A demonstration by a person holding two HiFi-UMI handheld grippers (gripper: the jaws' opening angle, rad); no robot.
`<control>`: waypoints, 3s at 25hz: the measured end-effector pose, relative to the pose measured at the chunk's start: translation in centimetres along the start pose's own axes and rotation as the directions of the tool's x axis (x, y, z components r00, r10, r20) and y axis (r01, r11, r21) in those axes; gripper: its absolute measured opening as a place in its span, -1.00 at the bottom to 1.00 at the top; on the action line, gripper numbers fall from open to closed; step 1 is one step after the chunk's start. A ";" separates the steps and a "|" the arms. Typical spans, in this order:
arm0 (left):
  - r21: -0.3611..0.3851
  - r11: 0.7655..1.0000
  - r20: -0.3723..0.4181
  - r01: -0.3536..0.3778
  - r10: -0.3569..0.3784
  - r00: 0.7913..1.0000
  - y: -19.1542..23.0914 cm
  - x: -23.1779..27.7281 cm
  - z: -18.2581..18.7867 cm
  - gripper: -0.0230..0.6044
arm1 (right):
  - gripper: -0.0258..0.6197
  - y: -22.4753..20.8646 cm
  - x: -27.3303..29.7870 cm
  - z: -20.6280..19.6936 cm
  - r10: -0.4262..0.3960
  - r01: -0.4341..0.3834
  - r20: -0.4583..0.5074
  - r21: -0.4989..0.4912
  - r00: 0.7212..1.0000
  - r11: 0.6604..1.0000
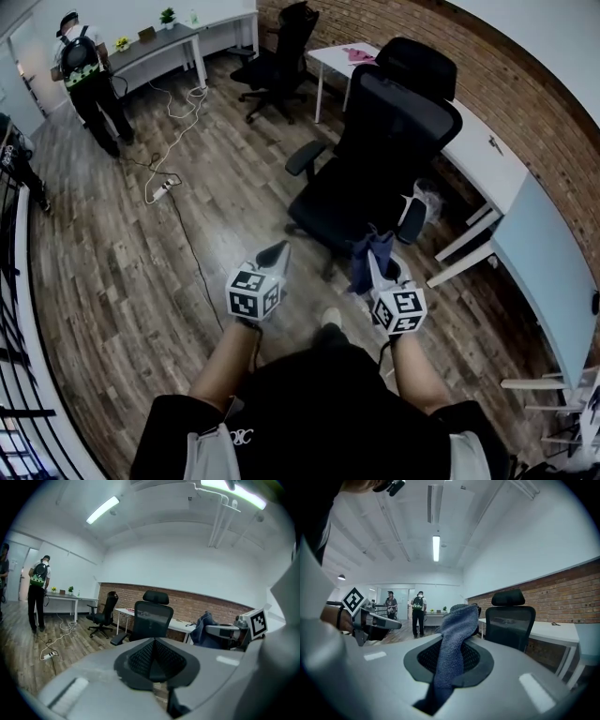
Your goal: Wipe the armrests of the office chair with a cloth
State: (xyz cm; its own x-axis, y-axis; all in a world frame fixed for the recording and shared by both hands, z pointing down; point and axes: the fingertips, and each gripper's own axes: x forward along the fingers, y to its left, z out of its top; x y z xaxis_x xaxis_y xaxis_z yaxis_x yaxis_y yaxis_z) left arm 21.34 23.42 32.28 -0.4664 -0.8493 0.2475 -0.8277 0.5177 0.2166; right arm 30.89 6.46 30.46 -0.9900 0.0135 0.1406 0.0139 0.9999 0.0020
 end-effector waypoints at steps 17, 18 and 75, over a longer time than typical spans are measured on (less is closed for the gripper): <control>0.002 0.995 -0.011 -0.103 0.103 0.995 1.8 15.8 7.0 -0.91 | -0.80 -13.5 13.6 1.7 0.206 -0.207 -0.059 -0.009 0.977 0.978; -0.005 0.994 -0.016 -0.114 0.114 0.993 2.0 16.2 7.1 -0.91 | -0.80 -13.9 14.2 1.6 0.219 -0.220 -0.068 -0.010 0.973 0.975; -0.129 0.987 -0.404 0.091 -0.136 0.905 31.0 36.7 -1.4 -0.91 | -0.79 -16.1 53.6 -21.1 0.002 0.218 -0.496 0.386 0.868 0.896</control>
State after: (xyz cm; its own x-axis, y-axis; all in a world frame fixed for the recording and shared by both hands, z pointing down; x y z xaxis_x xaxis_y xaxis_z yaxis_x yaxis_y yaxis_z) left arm -20.96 8.46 49.36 -0.1830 -0.7969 0.5757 -0.8198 0.4469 0.3581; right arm -19.44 -9.04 58.83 -0.7901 0.0114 0.6129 -0.2579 0.9008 -0.3492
